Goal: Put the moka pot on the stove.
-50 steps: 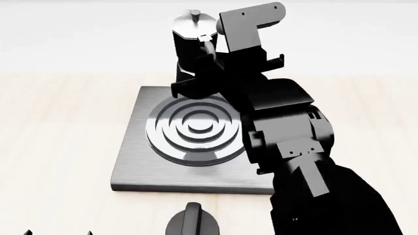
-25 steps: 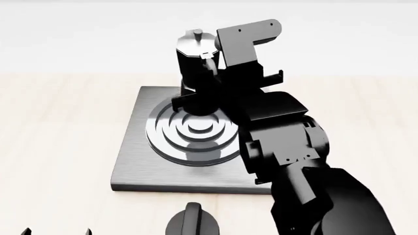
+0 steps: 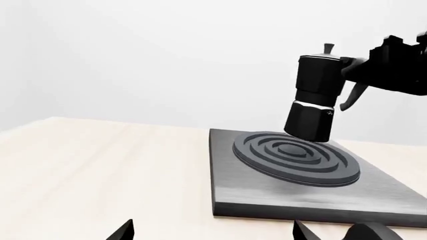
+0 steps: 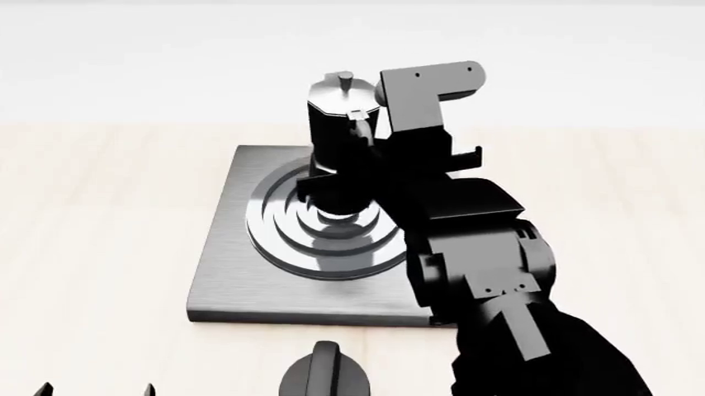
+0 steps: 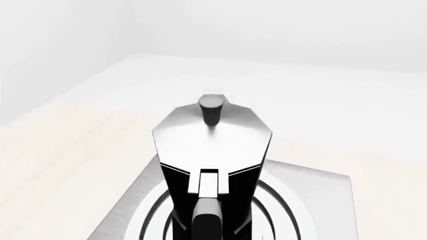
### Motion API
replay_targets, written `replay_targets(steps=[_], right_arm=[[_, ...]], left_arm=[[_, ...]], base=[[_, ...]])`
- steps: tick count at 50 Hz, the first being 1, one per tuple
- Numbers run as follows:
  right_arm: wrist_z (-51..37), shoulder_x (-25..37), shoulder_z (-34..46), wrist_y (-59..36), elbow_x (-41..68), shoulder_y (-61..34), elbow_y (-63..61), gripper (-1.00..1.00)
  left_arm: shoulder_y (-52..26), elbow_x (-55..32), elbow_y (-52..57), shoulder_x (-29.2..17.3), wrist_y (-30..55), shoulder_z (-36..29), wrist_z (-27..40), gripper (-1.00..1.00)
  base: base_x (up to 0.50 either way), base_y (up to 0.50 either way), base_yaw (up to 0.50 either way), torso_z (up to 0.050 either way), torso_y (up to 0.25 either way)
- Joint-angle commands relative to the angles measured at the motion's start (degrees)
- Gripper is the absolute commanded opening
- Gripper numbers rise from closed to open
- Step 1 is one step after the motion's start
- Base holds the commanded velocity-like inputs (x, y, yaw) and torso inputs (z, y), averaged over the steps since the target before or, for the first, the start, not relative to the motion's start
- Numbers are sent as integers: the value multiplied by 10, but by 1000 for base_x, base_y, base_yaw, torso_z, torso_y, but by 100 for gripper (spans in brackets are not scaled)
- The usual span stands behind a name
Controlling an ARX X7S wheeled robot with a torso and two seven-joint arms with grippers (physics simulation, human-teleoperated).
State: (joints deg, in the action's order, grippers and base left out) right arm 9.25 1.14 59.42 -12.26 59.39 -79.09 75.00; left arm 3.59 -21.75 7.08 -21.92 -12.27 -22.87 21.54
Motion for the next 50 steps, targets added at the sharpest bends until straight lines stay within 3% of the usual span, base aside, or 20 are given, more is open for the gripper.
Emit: replay_targets(steps=[1, 10, 50], right_arm=[[15, -11, -106, -15, -83, 9, 0, -100], [17, -11, -146, -22, -122, 16, 0, -100], [17, -11, -65, -9, -38, 30, 0, -100]], left_arm=[[-5, 14, -3, 11, -2, 14, -8, 100], [-8, 13, -3, 11, 0, 13, -7, 100], [-6, 13, -4, 8, -7, 10, -3, 100]], base=[[0, 0, 0, 0, 0], [0, 0, 0, 0, 1], [0, 0, 0, 0, 1]])
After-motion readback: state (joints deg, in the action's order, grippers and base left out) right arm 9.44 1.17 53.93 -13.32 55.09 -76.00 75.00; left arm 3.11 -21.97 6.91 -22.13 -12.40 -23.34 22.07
